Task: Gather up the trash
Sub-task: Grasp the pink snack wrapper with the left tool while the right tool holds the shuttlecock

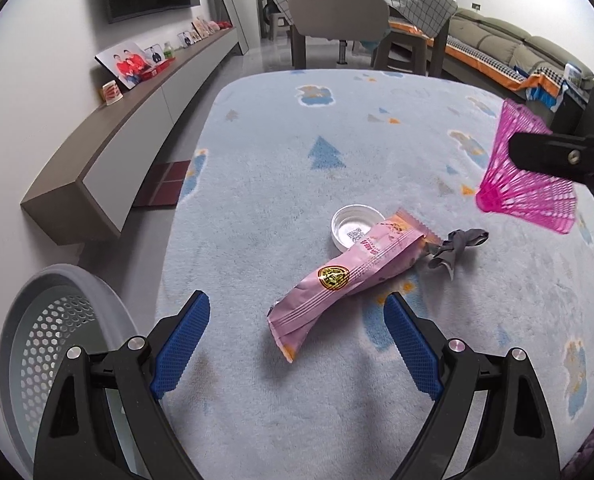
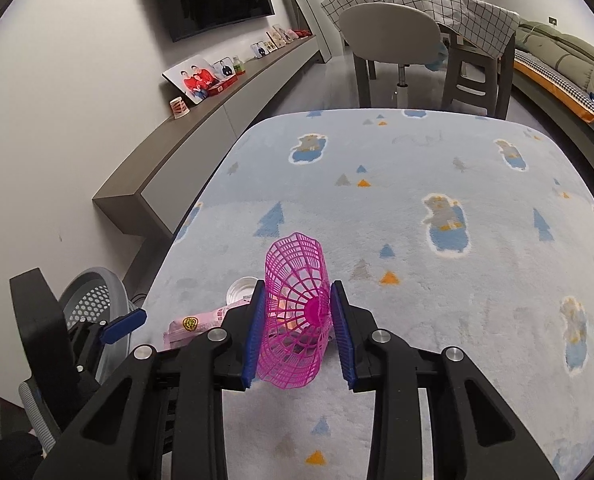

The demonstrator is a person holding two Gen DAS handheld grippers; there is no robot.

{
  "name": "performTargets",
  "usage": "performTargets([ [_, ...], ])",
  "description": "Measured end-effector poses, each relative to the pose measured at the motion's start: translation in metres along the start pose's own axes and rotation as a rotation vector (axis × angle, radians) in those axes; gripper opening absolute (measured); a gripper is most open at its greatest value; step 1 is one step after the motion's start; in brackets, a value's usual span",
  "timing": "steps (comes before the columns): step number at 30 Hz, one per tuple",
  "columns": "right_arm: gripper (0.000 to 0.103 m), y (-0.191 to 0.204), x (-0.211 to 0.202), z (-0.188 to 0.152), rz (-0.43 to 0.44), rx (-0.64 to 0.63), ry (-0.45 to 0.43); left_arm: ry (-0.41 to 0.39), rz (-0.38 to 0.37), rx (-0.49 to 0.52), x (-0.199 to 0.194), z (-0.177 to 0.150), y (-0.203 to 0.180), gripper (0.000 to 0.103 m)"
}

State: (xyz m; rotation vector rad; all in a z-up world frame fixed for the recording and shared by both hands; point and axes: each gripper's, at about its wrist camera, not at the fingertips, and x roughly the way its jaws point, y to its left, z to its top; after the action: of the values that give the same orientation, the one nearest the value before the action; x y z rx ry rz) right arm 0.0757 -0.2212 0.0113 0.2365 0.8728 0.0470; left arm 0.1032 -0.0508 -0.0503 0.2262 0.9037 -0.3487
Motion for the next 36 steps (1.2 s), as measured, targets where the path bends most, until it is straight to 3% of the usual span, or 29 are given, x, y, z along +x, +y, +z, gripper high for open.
performTargets([
  [17,0.031,-0.011,-0.002,0.0,0.007,0.017,0.004,0.026,-0.065,0.025,0.026,0.012,-0.013,0.087],
  [30,0.031,-0.015,-0.006,-0.005,0.0,0.016,-0.001,0.043,-0.146,0.033,0.015,0.005,-0.029,0.03],
  [36,0.031,-0.013,-0.011,-0.009,-0.002,0.013,-0.01,0.02,-0.146,0.012,-0.003,-0.002,-0.028,0.021],
])
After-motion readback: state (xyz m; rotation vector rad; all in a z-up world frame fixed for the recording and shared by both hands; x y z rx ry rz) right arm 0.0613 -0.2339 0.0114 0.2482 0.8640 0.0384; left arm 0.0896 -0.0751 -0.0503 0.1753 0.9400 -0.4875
